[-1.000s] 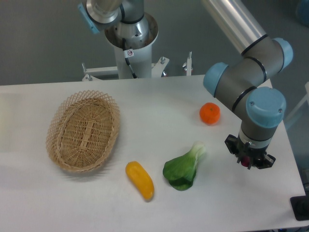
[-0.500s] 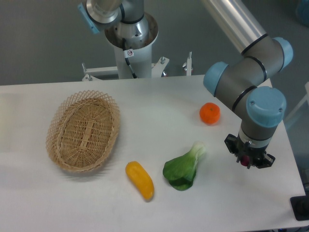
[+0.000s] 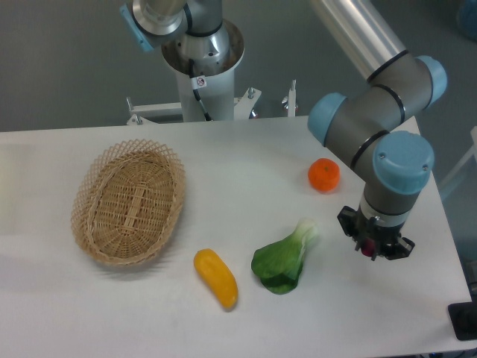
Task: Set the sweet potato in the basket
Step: 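Carry the held sweet potato over the wicker basket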
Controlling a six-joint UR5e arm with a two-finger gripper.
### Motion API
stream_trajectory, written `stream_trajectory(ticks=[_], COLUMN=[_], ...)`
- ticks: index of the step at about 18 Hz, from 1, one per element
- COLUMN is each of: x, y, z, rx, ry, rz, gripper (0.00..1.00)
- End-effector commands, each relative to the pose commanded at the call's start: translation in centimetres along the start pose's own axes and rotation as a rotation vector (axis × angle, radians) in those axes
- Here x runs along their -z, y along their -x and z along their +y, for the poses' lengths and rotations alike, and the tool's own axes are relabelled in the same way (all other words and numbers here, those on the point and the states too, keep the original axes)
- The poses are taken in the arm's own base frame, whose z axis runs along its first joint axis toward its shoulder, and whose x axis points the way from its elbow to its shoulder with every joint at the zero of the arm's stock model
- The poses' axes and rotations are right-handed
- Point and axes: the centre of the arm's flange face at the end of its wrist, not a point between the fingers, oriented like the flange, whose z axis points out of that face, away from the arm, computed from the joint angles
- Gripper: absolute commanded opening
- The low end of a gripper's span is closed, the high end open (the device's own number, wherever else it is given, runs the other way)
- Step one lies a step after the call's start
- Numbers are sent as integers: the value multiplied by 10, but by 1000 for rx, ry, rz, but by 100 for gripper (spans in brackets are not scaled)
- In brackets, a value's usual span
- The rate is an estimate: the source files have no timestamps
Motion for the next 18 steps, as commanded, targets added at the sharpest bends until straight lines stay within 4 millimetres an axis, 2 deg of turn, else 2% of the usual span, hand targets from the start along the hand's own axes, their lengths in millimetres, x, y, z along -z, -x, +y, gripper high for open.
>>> stream_trajectory(ticks=[1, 3, 7, 15, 18], x=[3, 6, 15, 34, 27], y=[-10, -24, -59, -148, -183], z=[-12, -20, -50, -112, -135], rx=[-18, -33, -45, -112, -159], ry=[-8, -18, -55, -128, -160], rz=[1, 11, 31, 80, 131], gripper=[21, 21, 21, 21, 21])
